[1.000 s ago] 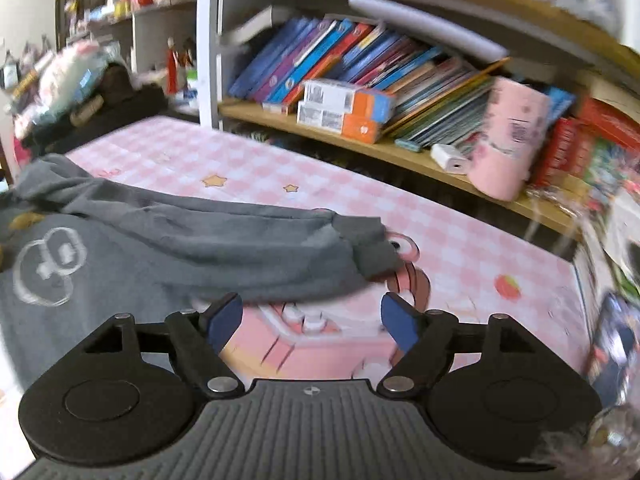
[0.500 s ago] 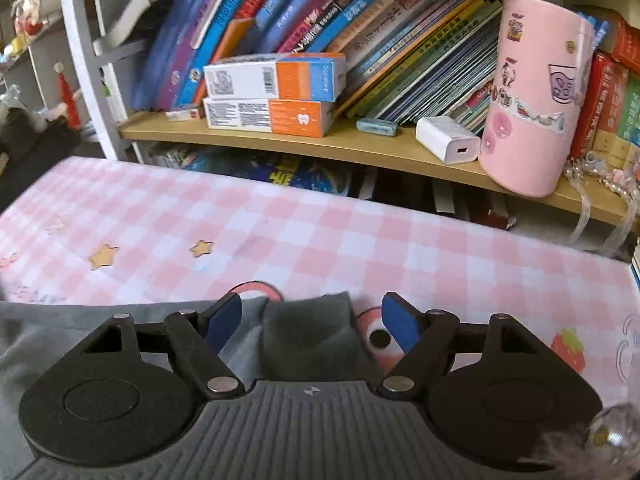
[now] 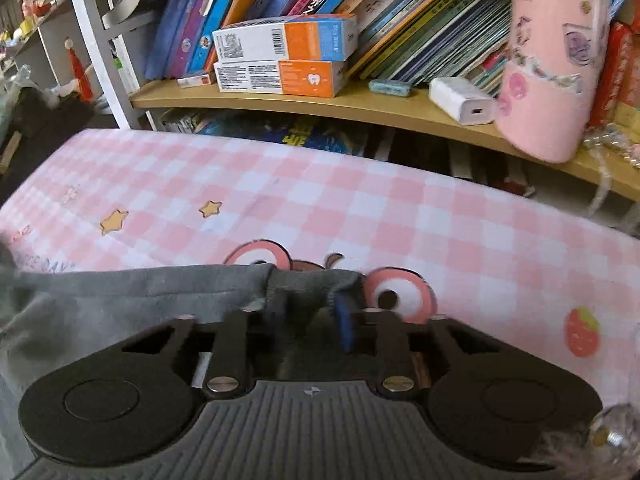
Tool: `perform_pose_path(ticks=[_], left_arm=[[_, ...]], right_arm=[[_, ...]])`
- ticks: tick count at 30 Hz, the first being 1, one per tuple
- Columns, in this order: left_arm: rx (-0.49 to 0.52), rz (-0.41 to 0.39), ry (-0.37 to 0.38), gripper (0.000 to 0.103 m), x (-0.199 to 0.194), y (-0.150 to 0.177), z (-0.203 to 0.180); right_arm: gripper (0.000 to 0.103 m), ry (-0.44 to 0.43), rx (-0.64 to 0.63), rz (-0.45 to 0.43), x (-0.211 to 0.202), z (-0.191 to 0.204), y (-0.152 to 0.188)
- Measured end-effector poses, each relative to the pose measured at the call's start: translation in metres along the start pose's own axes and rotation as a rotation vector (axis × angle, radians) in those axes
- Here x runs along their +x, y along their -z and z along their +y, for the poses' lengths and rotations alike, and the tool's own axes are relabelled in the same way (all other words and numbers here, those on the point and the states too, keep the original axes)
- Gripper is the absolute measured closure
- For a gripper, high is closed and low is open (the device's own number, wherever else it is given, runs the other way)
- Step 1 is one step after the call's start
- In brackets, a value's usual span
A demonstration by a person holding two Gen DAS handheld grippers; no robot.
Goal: Fold clothes
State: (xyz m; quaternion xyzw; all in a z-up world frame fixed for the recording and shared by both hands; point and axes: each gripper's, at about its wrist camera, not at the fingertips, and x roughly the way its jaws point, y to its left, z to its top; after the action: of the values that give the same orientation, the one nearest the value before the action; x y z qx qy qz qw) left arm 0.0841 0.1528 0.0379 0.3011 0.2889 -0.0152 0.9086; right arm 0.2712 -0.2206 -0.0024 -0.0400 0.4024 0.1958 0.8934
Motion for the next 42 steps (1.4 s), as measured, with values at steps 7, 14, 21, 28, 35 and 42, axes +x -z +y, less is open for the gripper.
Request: perform_pose_path(ticks=[7,14,21,28,35,42], left_arm=[[-0.214,-0.037,0.005,0.085,0.073,-0.056,0.031],[-0.301,0.04,-0.071,0.046,0.118,-0.048,0.025],[-0.391,0.001,-0.109,0.036,0.062,0.002,0.05],[-0.554,-0.025,0.038,0.039,-0.008,0.056,0.04],[-0.552,0.004,0.113,0.042,-0.041,0.091,0.001],[-0.571,-0.001,0.049,0.04,-0.065,0.106,0.0]], right_arm=[[0.096,0.119,0.052,-0.127,-0.039,-0.021,0.017],[0.098,0.232,0.11,-0.142,-0.046,-0.053,0.036],[0.084,0.215,0.171,-0.154,-0.046,-0.063,0.043],[0.075,0.187,0.023,-0.223,-0.053,-0.019,0.039],[0.077,0.186,-0.263,-0.121,-0.04,0.036,0.047],[0.052,0.29,-0.105,-0.098,-0.024,-0.006,0.031]])
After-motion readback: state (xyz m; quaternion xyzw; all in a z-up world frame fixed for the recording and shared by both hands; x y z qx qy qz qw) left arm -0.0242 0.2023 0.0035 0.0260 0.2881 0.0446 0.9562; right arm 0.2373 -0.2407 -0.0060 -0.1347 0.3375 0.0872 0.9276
